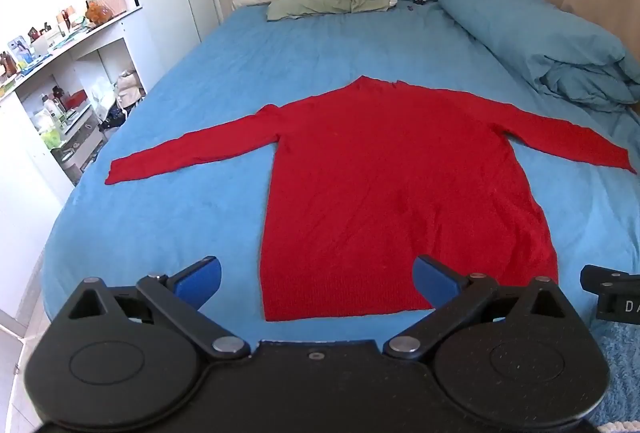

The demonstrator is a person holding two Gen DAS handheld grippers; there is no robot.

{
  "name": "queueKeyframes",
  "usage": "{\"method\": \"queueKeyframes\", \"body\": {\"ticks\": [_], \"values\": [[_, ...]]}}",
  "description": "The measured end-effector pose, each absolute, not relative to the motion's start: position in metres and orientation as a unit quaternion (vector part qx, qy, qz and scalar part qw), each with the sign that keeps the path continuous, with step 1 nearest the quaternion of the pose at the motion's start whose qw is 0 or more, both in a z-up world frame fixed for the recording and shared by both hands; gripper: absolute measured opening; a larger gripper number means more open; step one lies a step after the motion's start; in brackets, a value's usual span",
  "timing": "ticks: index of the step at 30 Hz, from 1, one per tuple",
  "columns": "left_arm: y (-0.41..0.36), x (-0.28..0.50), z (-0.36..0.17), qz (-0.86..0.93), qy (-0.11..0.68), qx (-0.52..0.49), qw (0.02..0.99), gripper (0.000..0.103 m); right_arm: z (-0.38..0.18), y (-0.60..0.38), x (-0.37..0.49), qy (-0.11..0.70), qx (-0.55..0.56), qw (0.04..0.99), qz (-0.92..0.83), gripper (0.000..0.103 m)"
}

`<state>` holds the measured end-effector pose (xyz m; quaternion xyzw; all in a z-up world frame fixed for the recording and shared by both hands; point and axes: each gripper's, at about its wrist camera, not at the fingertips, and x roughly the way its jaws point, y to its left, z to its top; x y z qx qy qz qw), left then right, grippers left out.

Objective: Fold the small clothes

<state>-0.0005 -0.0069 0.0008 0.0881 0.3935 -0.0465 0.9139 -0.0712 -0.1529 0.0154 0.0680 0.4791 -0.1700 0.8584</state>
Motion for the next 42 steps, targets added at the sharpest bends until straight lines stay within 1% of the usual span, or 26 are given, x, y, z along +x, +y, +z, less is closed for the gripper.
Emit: {"method": "queueKeyframes", "body": {"ticks": [42], "values": [[-0.0057,0.0032,0.0022,-0.041,0.397,0.09,0.912,0.103,0.0142,-0.1525,-0.0675,0.479,0.073,0.858,-0.171,0.103]]}}
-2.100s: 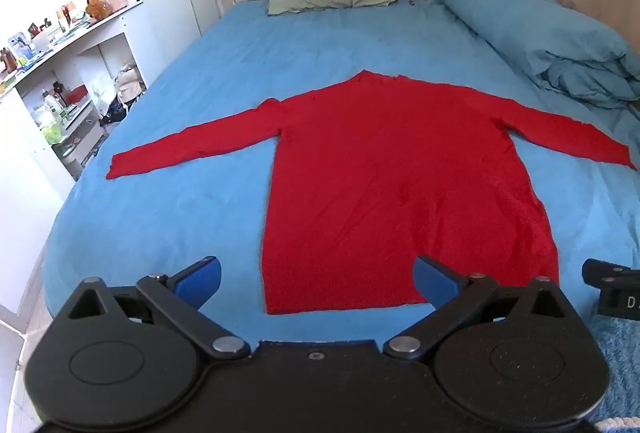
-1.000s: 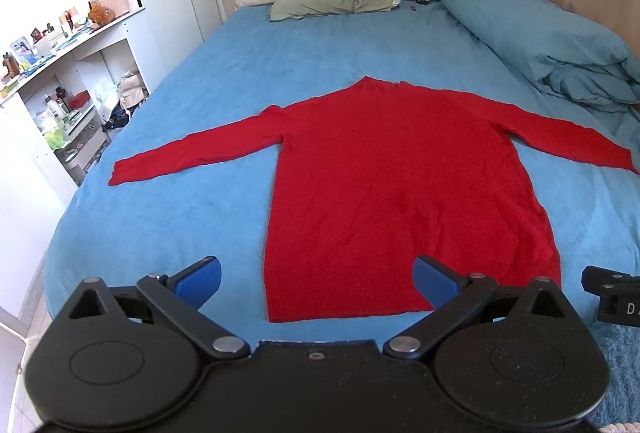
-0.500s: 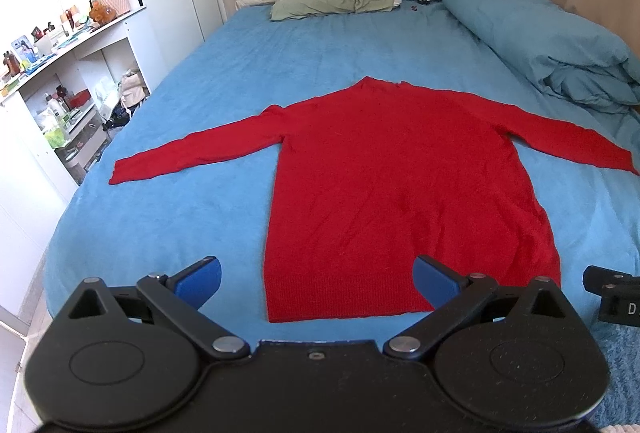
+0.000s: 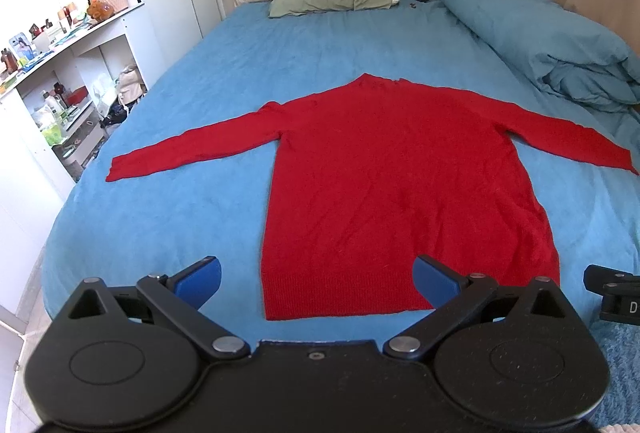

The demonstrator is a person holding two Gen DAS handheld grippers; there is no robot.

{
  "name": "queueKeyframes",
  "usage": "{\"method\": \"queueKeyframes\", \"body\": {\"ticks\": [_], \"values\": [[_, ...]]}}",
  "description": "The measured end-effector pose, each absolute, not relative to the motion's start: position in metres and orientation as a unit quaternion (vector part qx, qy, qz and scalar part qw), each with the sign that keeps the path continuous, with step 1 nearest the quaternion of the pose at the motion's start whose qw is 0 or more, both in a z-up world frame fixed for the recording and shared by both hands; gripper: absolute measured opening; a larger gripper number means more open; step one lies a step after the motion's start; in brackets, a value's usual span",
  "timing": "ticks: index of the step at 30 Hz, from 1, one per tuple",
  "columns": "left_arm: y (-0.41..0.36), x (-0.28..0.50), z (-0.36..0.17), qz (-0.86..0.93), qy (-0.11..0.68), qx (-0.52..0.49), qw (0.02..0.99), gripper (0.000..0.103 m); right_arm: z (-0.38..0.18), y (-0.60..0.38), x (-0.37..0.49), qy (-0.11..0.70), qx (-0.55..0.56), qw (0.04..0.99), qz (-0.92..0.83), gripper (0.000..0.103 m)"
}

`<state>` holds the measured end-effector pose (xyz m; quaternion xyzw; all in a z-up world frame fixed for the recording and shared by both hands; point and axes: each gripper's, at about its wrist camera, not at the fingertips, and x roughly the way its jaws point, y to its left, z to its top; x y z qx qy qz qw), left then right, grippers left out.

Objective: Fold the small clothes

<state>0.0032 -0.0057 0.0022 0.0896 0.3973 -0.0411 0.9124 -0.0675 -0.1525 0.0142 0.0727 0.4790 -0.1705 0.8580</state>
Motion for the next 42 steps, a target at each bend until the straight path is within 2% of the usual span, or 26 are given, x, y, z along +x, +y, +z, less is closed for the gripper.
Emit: {"method": "queueKeyframes", "body": {"ticks": [42], "values": [[-0.0071,0.0062,0.0057,-0.036,0.397,0.09,0.913,0.103,0.0227,-0.1553,-0.0737,0.471,0.078,0.862,-0.167,0.103]]}}
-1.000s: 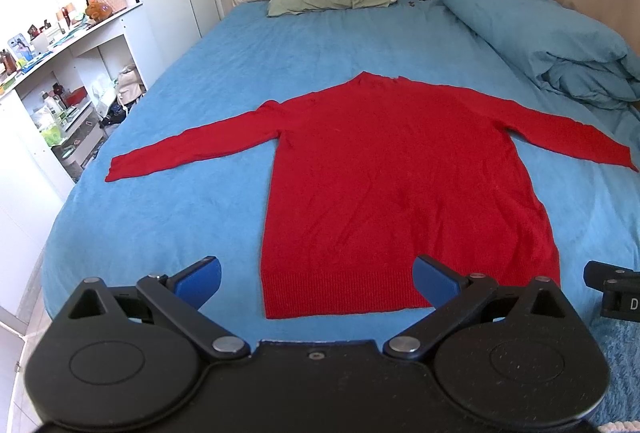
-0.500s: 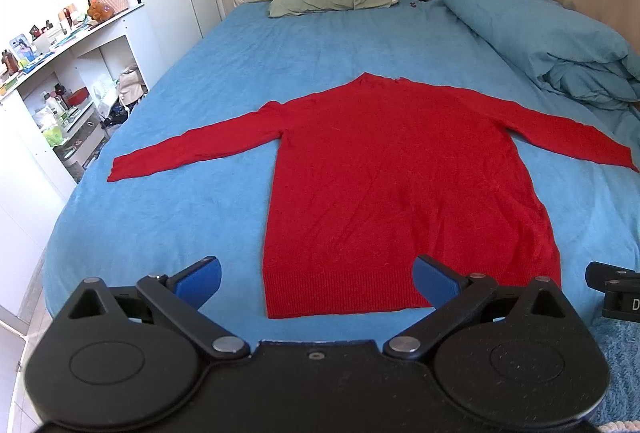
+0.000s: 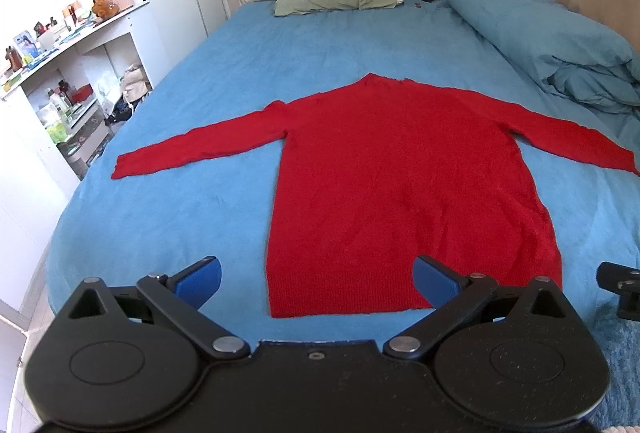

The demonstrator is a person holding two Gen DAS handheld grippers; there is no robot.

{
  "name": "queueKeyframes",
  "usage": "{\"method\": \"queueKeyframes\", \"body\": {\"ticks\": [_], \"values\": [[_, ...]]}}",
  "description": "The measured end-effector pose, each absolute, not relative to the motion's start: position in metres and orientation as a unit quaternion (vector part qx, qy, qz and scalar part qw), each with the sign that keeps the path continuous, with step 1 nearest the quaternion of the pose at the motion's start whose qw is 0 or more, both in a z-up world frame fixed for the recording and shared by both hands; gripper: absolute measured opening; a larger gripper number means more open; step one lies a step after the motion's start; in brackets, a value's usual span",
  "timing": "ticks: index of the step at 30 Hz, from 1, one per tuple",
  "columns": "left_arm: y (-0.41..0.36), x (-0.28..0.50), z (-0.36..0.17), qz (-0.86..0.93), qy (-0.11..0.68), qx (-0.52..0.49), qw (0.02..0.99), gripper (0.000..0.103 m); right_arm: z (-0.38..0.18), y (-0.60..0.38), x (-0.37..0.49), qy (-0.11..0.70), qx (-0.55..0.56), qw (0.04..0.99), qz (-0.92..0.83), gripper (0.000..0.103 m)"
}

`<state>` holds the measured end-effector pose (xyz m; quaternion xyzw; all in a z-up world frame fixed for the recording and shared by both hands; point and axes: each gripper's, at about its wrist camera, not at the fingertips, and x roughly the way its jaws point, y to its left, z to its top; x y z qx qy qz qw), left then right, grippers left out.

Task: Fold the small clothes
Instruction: 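Grasp the sweater sleeve with the right tool and fold it across the body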

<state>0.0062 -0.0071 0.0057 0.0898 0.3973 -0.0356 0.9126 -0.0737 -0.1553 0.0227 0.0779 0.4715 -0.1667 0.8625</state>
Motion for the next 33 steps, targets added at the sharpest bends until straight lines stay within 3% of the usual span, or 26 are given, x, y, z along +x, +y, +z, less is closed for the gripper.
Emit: {"method": "queueKeyframes", "body": {"ticks": [10,16,33], "values": [[-0.07,0.088,0.023,-0.115,0.359,0.105,0.92,0.103,0.043,-0.228,-0.053,0.423,0.099,0.874,-0.218,0.103],[-0.124,0.175,0.005,-0.172,0.376,0.108,0.904,0.103,0.022,-0.308,-0.015,0.393,0.119,0.869,-0.277,0.103],[-0.268,0.357,-0.13,-0.242,0.466,0.111,0.844,0.103,-0.162,-0.506,0.083,0.358,0.255,0.803,-0.402,0.103]]}}
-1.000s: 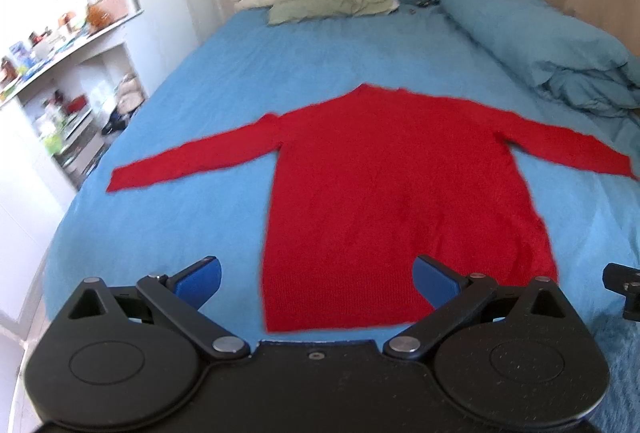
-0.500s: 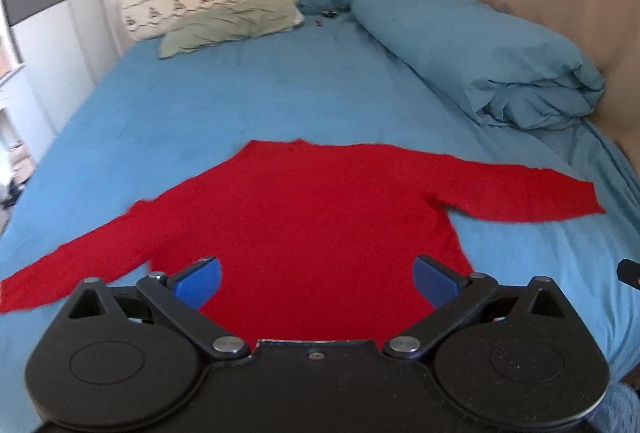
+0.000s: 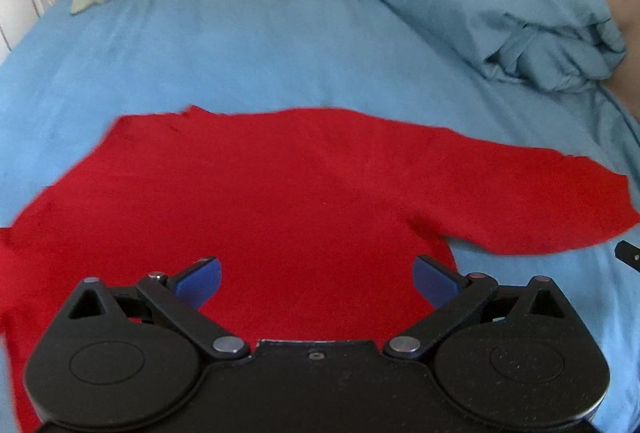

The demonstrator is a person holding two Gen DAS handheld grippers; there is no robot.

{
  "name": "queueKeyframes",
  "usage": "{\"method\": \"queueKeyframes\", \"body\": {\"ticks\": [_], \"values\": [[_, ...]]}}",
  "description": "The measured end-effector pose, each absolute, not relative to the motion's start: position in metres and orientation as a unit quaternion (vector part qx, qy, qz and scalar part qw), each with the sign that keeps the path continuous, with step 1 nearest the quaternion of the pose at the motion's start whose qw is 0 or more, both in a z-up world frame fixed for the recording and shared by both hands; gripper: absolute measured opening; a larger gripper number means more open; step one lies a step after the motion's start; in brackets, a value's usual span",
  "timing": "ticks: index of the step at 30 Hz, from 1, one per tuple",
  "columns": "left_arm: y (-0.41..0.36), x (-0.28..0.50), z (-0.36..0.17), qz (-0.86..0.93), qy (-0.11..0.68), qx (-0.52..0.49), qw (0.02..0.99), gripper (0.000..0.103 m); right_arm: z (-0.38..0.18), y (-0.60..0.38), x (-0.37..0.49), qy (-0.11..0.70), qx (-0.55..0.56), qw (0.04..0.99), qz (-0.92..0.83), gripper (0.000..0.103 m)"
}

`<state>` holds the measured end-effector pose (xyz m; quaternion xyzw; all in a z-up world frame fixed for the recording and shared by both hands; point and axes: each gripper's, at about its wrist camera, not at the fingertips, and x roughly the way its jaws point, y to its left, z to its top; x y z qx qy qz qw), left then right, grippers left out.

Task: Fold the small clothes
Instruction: 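Grasp the sweater sleeve with the right tool and fold it across the body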

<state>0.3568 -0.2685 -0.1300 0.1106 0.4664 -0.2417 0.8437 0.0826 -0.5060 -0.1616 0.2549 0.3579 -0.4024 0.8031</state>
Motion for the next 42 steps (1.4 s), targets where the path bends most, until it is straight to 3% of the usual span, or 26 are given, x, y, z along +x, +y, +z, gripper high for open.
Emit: {"method": "queueKeyframes", "body": {"ticks": [5,8,13,15,20,27,34,37,42], "values": [[-0.294,0.392,-0.167,-0.255,0.501,0.064,0.824,0.103,-0.198,-0.537,0.089,0.327,0.273,0.797,-0.428,0.103],[-0.309,0.402,-0.176,-0.25,0.497,0.073,0.827,0.103,-0.207,-0.549,0.088,0.298,0.284,0.802,-0.432,0.094],[-0.326,0.412,-0.188,-0.237,0.49,0.096,0.833,0.103,-0.214,-0.569,0.089,0.263,0.312,0.802,-0.436,0.068],[-0.33,0.413,-0.193,-0.223,0.488,0.115,0.836,0.103,-0.214,-0.575,0.093,0.261,0.315,0.798,-0.442,0.045],[-0.328,0.408,-0.187,-0.225,0.484,0.135,0.835,0.103,-0.208,-0.581,0.103,0.282,0.299,0.791,-0.454,0.021],[-0.267,0.407,-0.138,-0.198,0.448,0.137,0.861,0.103,-0.149,-0.55,0.147,0.235,0.282,0.851,-0.376,0.02],[-0.127,0.399,-0.101,-0.107,0.392,0.122,0.905,0.103,-0.095,-0.427,0.259,0.194,0.259,0.934,-0.149,0.02],[-0.066,0.4,-0.106,-0.073,0.405,0.082,0.908,0.103,-0.116,-0.349,0.304,0.238,0.223,0.944,-0.046,0.02],[-0.011,0.399,-0.137,-0.04,0.452,0.044,0.89,0.103,-0.21,-0.247,0.331,0.353,0.14,0.925,0.005,0.02]]}}
